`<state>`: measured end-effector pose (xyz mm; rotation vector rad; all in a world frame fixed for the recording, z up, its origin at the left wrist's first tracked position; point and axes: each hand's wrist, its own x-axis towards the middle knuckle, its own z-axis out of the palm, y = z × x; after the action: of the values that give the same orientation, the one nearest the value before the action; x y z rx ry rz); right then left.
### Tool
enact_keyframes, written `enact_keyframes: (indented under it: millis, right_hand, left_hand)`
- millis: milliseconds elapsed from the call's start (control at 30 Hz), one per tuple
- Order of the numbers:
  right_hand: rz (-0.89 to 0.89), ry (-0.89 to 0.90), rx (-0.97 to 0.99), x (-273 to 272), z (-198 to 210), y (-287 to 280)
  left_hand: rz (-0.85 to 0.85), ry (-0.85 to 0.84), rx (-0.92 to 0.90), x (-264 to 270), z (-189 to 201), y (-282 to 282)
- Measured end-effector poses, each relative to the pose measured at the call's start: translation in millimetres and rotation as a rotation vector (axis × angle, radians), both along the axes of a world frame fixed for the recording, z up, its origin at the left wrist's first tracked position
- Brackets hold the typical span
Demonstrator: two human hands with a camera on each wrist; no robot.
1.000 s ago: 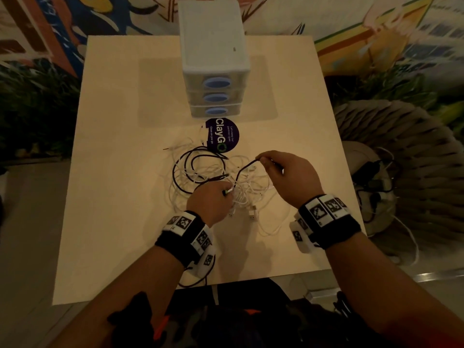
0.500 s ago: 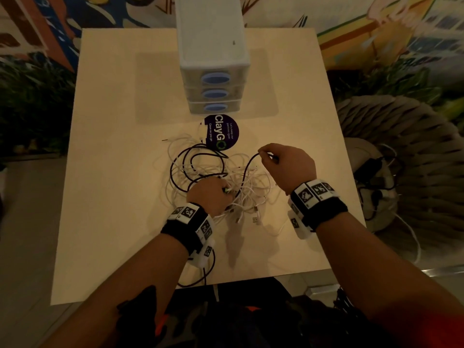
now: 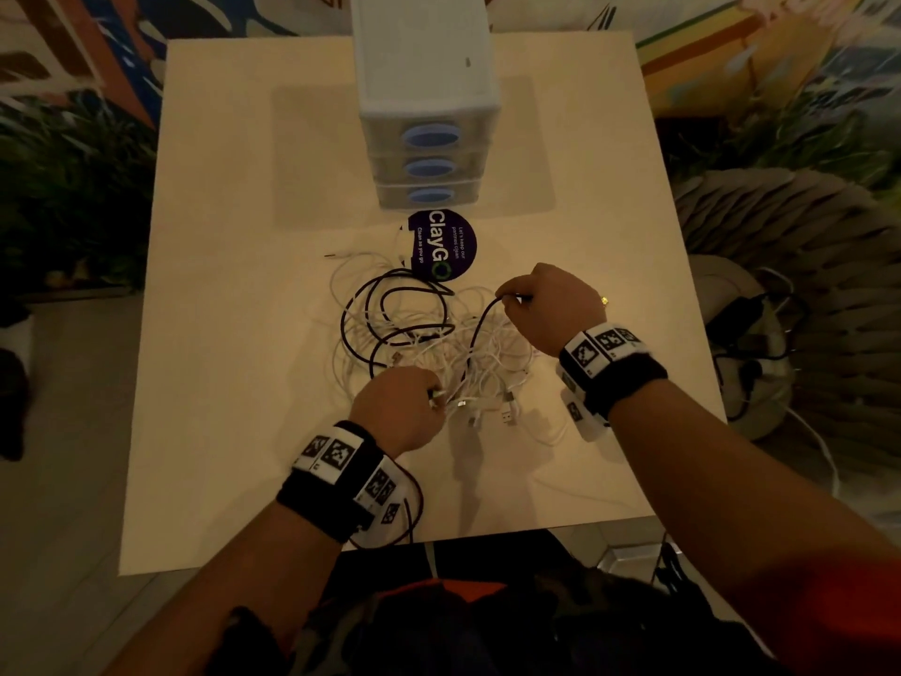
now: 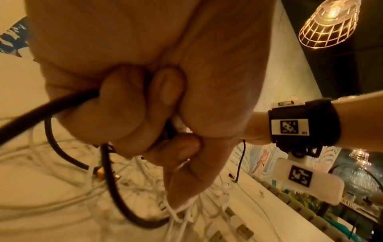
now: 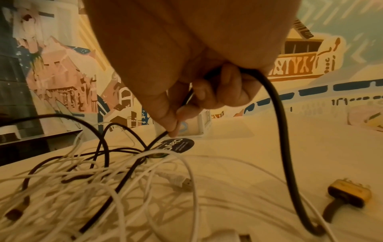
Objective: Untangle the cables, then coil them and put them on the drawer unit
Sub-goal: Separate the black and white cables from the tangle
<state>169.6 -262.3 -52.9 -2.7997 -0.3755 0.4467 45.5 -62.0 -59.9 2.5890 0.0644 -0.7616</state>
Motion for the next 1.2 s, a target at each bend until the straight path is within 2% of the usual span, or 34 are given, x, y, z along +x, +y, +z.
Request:
enact_keyframes:
  millis: [100,267,500,667,733,1000,1100,1200]
  right_hand:
    - [0.015,-0.013,0.006,-2,1,5]
    - [0.056,0.039,-0.037,-3,0,7]
    - [0.067,0.068,-0.044,1,0,4]
    - [0.103,0.099,-0.062,5,2,-4]
    - [0.144,0.117,-0.074,4,4,-6]
    - [0.231,0.153,-0.013,-4,11,-3]
    - [0.224,0.124,0.049,-6,14,-4]
    - [0.145,0.093,0.112,-6,17,-6]
  left_hand:
    - [-0.019,0.09,0.055,-7,-7,4]
    - [-0.004,0.009,0.126,-18,-20,8]
    - [0.067,-0.227,0.023,-21,-13,18]
    - [0.106,-0.516,-0.08,-28,-4,27]
    - [0.151,-0.583,-0.135,-30,0,30]
    - [0.388,-0.571,-0.299,-28,14,32]
    - [0.371,-0.506,-0.291,-30,24,29]
    - [0.333,-0.364,-0.314,-32,32,28]
